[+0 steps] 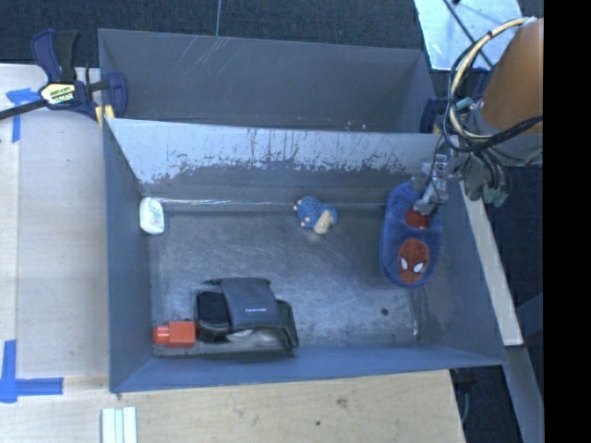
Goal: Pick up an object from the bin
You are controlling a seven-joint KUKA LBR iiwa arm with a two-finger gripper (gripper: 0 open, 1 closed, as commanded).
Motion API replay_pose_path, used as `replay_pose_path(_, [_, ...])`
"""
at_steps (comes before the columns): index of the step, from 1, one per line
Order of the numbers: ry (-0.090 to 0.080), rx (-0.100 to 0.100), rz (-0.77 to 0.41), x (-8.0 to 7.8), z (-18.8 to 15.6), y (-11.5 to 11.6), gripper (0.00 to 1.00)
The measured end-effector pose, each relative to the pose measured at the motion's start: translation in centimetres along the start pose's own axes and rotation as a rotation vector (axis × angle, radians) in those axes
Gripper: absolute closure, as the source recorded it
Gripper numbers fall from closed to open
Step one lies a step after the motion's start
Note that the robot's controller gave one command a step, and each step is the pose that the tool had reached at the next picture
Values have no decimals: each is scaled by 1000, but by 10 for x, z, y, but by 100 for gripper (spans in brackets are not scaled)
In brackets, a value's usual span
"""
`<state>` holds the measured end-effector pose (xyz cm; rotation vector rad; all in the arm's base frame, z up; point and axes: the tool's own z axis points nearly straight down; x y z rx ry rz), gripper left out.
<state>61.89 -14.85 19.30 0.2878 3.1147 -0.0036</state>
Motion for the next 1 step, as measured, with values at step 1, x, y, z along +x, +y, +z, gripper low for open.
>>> replay_pose_path(1, [0,0,-9,11,-173,-7,100])
